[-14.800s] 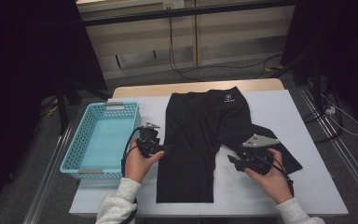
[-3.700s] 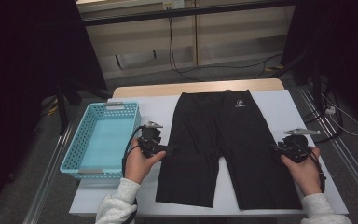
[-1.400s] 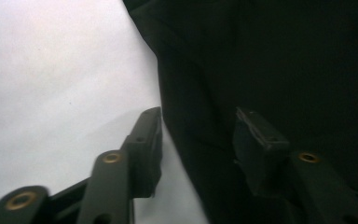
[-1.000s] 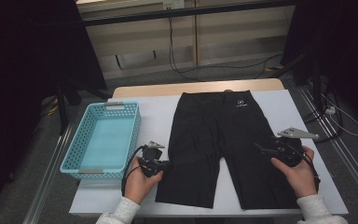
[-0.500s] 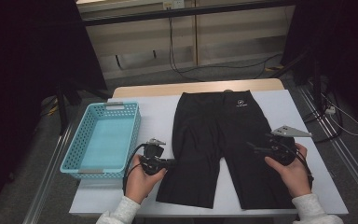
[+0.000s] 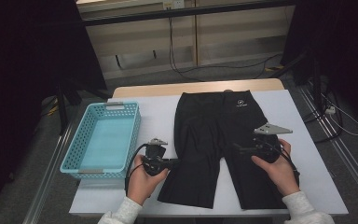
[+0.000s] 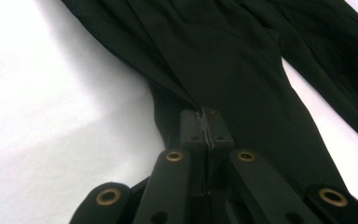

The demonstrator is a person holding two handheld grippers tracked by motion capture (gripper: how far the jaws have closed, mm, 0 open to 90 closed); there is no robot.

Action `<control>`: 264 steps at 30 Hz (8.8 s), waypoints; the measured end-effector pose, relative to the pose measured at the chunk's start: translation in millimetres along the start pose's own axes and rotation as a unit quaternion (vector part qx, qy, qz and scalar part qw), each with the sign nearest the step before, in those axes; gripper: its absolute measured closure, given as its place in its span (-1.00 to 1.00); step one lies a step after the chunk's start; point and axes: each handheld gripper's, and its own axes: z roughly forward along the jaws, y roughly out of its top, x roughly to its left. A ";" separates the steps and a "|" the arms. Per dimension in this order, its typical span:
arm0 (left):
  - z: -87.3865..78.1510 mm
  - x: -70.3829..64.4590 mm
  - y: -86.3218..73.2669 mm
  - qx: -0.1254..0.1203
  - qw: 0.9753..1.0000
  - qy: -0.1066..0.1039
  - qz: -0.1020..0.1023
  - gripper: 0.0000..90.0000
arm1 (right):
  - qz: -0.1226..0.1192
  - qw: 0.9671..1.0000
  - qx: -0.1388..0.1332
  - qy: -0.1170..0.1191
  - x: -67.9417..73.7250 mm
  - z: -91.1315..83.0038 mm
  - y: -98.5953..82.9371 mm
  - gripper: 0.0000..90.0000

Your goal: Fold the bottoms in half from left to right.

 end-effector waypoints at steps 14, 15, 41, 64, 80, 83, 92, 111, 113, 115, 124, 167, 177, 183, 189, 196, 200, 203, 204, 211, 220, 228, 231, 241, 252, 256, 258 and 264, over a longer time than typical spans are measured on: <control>6.7 -10.7 2.1 -0.016 1.000 -0.018 0.005 0.97 | -0.024 1.000 0.002 0.012 19.6 21.2 8.7 -0.72; 7.5 -11.6 2.3 -0.017 1.000 -0.020 0.007 0.97 | -0.024 1.000 0.002 0.012 21.0 22.6 9.4 -0.72; 17.8 -24.4 2.0 -0.034 0.998 -0.041 0.025 0.97 | -0.044 0.997 0.014 0.054 62.0 69.8 29.9 -0.70; 17.1 -26.5 2.0 -0.040 0.998 -0.043 0.029 0.97 | -0.069 0.994 0.028 0.085 94.6 113.6 48.6 -0.66; 17.7 -25.7 3.2 -0.044 0.998 -0.045 0.025 0.97 | -0.120 0.988 0.058 0.082 105.7 128.8 50.9 0.74; 21.2 -29.0 4.7 -0.048 0.997 -0.044 0.029 0.97 | -0.116 0.989 0.053 0.080 98.8 120.8 53.8 0.96; 28.5 -38.0 11.3 -0.053 0.997 -0.051 0.039 0.98 | -0.073 0.996 0.028 0.035 59.4 74.9 44.4 0.99; 34.1 -33.6 8.5 -0.038 0.997 -0.055 0.029 0.98 | -0.109 0.992 0.041 0.043 65.5 83.2 27.7 0.18; 34.1 -33.0 8.4 -0.037 0.997 -0.054 0.029 0.98 | -0.103 0.993 0.033 0.045 68.0 88.3 32.0 -0.05; 33.9 -32.7 8.4 -0.038 0.997 -0.054 0.028 0.98 | -0.106 0.993 0.027 0.042 70.6 93.6 37.1 -0.10; 32.9 -25.9 5.2 -0.036 0.998 -0.045 0.011 0.98 | -0.116 0.992 0.034 0.043 75.7 130.5 59.8 -0.08; 52.0 -119.6 94.7 -0.106 0.968 -0.199 0.107 0.43 | 0.044 0.990 -0.048 -0.127 -70.0 32.7 107.1 0.65; 51.8 -40.4 67.2 -0.084 0.985 -0.073 0.131 -0.40 | 0.010 0.997 0.009 -0.075 -58.8 7.7 44.5 -0.13; 45.8 1.0 44.9 -0.078 0.988 -0.024 0.131 -0.55 | 0.008 0.997 0.022 -0.068 -43.5 -27.8 -3.4 -0.22; 40.1 12.3 34.8 -0.068 0.988 -0.010 0.138 -0.62 | 0.022 0.995 0.054 -0.075 -40.2 -53.9 -40.7 -0.07; 31.2 17.1 28.3 -0.071 0.988 -0.001 0.140 -0.65 | 0.023 0.993 0.079 -0.083 -34.5 -67.7 -63.2 0.06; 27.7 16.7 23.2 -0.074 0.987 0.003 0.143 -0.65 | 0.032 0.993 0.074 -0.083 -33.0 -77.8 -66.9 0.17; 25.1 15.2 20.3 -0.071 0.987 0.006 0.143 -0.65 | 0.035 0.993 0.080 -0.078 -29.5 -83.8 -72.1 0.29; 24.7 14.8 19.8 -0.070 0.987 0.005 0.143 -0.65 | 0.033 0.992 0.087 -0.080 -27.1 -85.1 -74.3 0.33; 21.0 8.1 15.3 -0.069 0.986 0.009 0.152 -0.64 | 0.022 0.990 0.116 -0.073 -18.5 -82.4 -79.4 0.66; 21.2 13.1 17.8 -0.065 0.986 0.004 0.152 -0.64 | 0.035 0.992 0.110 -0.047 -23.7 -83.5 -75.8 1.00; 22.8 14.5 20.7 -0.069 0.987 -0.002 0.146 -0.64 | 0.059 0.994 0.078 -0.039 -39.8 -104.0 -72.4 1.00; 22.8 14.6 20.6 -0.070 0.987 -0.002 0.146 -0.64 | 0.061 0.994 0.080 -0.045 -46.0 -105.6 -74.3 1.00; 24.6 14.8 20.7 -0.068 0.987 -0.002 0.147 -0.64 | 0.061 0.993 0.084 -0.059 -55.1 -107.6 -73.9 1.00; 24.0 16.5 21.2 -0.071 0.987 -0.003 0.143 -0.66 | 0.034 0.990 0.111 -0.079 -58.1 -99.7 -80.9 0.92; 24.0 16.5 21.2 -0.070 0.987 -0.004 0.144 -0.67 | 0.035 0.990 0.104 -0.088 -57.9 -99.8 -80.6 0.67; 24.2 16.3 21.1 -0.067 0.987 -0.004 0.143 -0.67 | 0.034 0.990 0.100 -0.088 -57.3 -99.5 -79.5 0.64; 23.3 18.7 21.7 -0.070 0.987 0.000 0.143 -0.67 | 0.031 0.990 0.086 -0.111 -56.9 -95.3 -74.1 0.23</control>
